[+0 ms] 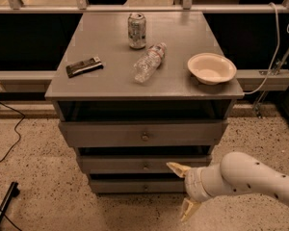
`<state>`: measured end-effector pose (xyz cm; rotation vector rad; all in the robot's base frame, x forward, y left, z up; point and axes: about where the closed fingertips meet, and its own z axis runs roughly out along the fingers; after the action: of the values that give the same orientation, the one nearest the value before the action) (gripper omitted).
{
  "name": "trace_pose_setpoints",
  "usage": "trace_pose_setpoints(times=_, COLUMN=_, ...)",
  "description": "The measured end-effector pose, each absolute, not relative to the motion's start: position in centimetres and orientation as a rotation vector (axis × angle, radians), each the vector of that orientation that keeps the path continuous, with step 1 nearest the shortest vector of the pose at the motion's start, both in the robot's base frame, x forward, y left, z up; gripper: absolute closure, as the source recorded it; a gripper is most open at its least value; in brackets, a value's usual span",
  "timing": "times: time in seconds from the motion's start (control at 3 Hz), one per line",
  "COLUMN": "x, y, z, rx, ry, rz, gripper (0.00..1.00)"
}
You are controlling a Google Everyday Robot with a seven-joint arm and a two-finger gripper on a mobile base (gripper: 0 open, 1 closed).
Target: Open middle drawer
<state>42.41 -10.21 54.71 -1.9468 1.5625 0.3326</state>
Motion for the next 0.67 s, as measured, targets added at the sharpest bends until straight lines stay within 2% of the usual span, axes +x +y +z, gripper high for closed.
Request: trace_pose_setpoints(times=0.67, x=47.1, y=-12.9, z=47.3, rx=-1.971, ry=1.675, rz=0.161, gripper=0.00)
